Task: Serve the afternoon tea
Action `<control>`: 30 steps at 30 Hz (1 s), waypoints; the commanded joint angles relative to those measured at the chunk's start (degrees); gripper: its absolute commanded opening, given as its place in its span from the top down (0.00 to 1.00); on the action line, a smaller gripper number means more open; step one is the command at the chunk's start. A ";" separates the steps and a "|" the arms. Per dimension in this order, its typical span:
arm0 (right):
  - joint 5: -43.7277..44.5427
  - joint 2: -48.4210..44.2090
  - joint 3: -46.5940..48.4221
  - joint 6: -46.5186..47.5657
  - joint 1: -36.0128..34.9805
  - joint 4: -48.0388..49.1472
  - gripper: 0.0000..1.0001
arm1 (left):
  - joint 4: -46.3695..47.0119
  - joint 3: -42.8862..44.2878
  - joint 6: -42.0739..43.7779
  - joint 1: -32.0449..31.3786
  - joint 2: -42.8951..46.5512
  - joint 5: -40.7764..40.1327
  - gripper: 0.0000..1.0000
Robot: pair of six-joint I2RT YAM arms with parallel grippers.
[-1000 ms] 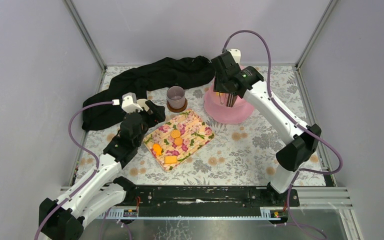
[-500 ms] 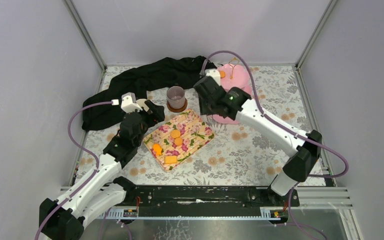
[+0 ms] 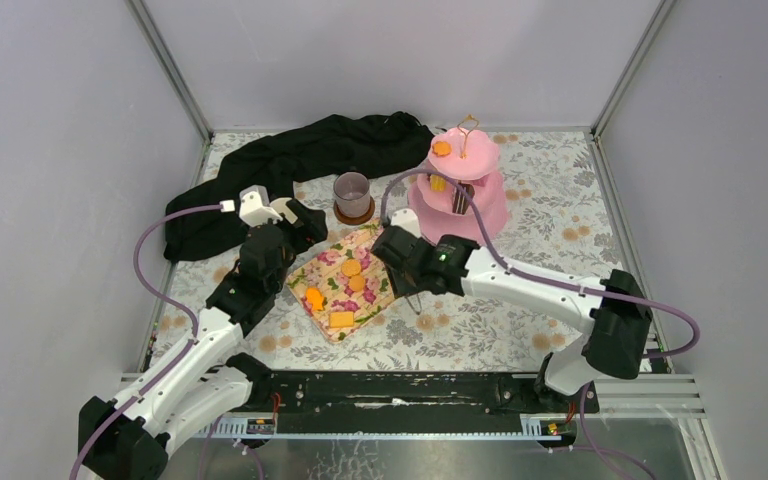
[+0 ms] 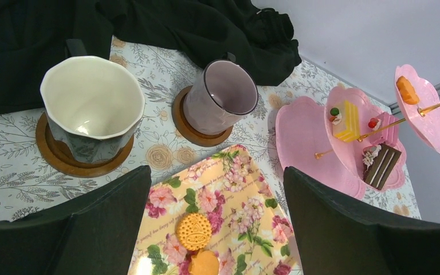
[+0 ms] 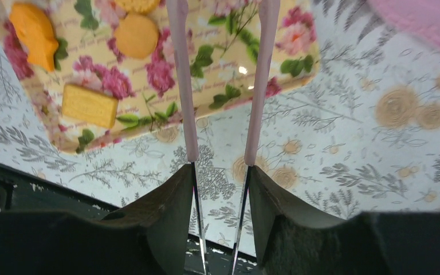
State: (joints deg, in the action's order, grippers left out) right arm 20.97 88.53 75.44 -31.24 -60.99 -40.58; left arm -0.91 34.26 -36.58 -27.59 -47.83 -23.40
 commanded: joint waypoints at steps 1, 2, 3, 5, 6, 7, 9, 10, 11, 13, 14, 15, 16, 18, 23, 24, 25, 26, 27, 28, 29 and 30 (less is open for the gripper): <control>-2.83 0.66 -2.70 -2.75 -2.73 5.87 0.54 | 0.05 0.46 -0.56 0.44 0.64 -2.23 0.07; -3.26 1.26 -3.09 -2.97 -3.11 6.57 0.54 | 0.03 0.46 -0.57 0.44 0.62 -2.38 0.08; -3.75 1.82 -3.47 -3.21 -3.49 7.33 0.54 | -0.04 0.46 -0.54 0.44 0.63 -2.43 0.07; -4.46 3.28 -3.59 -3.60 -4.47 8.47 0.54 | -0.09 0.46 -0.68 0.44 0.54 -2.56 0.07; -4.75 4.10 -3.43 -3.70 -4.91 8.76 0.54 | -0.10 0.46 -0.68 0.44 0.55 -2.53 0.07; -4.90 4.98 -3.11 -3.84 -5.36 8.84 0.54 | -0.06 0.43 -0.69 0.44 0.47 -2.53 0.07; -5.22 6.44 -2.70 -4.03 -6.03 9.08 0.53 | -0.08 0.41 -0.69 0.41 0.46 -2.62 0.07; -5.47 6.53 -2.54 -4.18 -6.32 9.34 0.53 | -0.06 0.49 -0.69 0.41 0.39 -2.69 0.07; -5.77 7.77 -2.59 -4.22 -6.46 9.69 0.53 | -0.06 0.54 -0.69 0.43 0.44 -2.68 0.07; -6.16 8.96 -2.64 -4.41 -6.68 10.09 0.53 | -0.06 0.54 -0.69 0.46 0.54 -2.74 0.07; -6.31 9.38 -2.66 -4.48 -6.68 10.31 0.53 | -0.08 0.54 -0.66 0.39 0.49 -2.74 0.07; -6.59 9.66 -2.78 -4.52 -6.76 10.55 0.53 | -0.06 0.55 -0.68 0.44 0.49 -2.77 0.07; -6.88 10.06 -2.79 -4.50 -6.78 10.80 0.52 | -0.09 0.55 -0.69 0.44 0.41 -2.79 0.07; -7.12 10.82 -2.52 -4.57 -6.91 10.80 0.52 | -0.07 0.54 -0.69 0.51 0.44 -2.81 0.07; -7.72 12.15 -1.82 -4.36 -7.26 10.98 0.52 | -0.08 0.57 -0.69 0.52 0.28 -2.68 0.07; -7.80 12.41 -1.65 -4.35 -7.40 10.98 0.52 | -0.07 0.55 -0.69 0.52 0.28 -2.71 0.07; -7.81 12.64 -1.49 -4.36 -7.48 11.02 0.52 | -0.06 0.54 -0.69 0.59 0.29 -2.71 0.07; -7.87 12.82 -1.38 -4.29 -7.53 10.91 0.52 | -0.06 0.54 -0.69 0.59 0.27 -2.71 0.07; -7.93 12.95 -1.22 -4.29 -7.62 10.83 0.52 | -0.06 0.53 -0.75 0.61 0.23 -2.71 0.07; -7.99 13.10 -1.21 -4.27 -7.64 10.79 0.52 | -0.06 0.50 -0.76 0.62 0.27 -2.64 0.07; -8.02 13.23 -1.18 -4.29 -7.65 10.81 0.52 | -0.06 0.54 -0.77 0.67 0.27 -2.62 0.07; -8.05 13.36 -1.15 -4.24 -7.66 10.84 0.52 | -0.07 0.54 -0.78 0.70 0.30 -2.56 0.07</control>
State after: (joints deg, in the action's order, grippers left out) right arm 13.76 101.45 71.83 -35.03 -67.94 -30.59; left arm -1.06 34.26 -36.91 -27.55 -47.83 -24.62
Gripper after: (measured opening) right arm 0.482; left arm 0.925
